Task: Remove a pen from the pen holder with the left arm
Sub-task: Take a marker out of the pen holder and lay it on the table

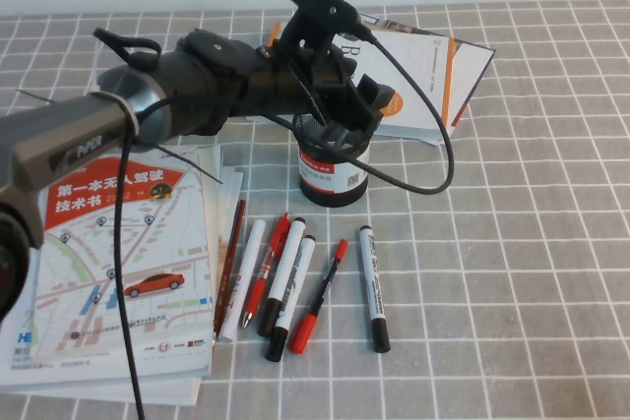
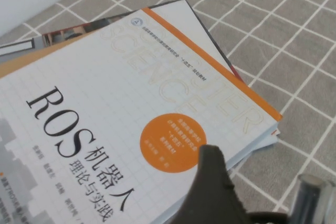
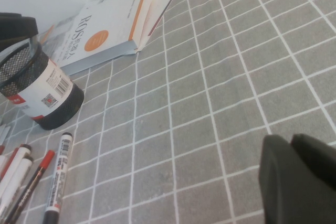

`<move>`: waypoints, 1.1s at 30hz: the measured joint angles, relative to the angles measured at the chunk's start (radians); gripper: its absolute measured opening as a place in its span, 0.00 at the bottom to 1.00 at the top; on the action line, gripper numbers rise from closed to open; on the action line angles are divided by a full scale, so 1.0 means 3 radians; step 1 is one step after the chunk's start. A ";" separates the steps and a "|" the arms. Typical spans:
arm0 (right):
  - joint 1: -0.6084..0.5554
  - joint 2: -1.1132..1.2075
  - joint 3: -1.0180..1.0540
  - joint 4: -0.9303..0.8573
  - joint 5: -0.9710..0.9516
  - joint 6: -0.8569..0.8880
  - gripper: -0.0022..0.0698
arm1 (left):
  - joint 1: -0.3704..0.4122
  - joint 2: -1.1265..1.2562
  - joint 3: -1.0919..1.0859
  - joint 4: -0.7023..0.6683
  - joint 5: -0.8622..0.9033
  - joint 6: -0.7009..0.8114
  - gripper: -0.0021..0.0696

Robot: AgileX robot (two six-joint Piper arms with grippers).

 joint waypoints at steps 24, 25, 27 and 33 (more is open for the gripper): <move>0.0000 0.0000 0.0000 -0.0007 0.0000 0.0000 0.01 | 0.0000 0.0069 -0.0048 -0.0063 0.0127 0.0002 0.17; 0.0000 0.0000 0.0000 -0.0007 0.0000 0.0000 0.01 | 0.0000 0.0052 -0.0048 -0.0063 0.0127 0.0002 0.17; 0.0000 0.0000 0.0000 -0.0007 0.0000 0.0000 0.01 | 0.0000 -0.0024 -0.0048 -0.0063 0.0114 0.0002 0.17; 0.0000 0.0000 0.0000 -0.0007 0.0000 0.0000 0.01 | 0.0000 -0.0487 -0.0125 -0.0063 0.0070 -0.0016 0.17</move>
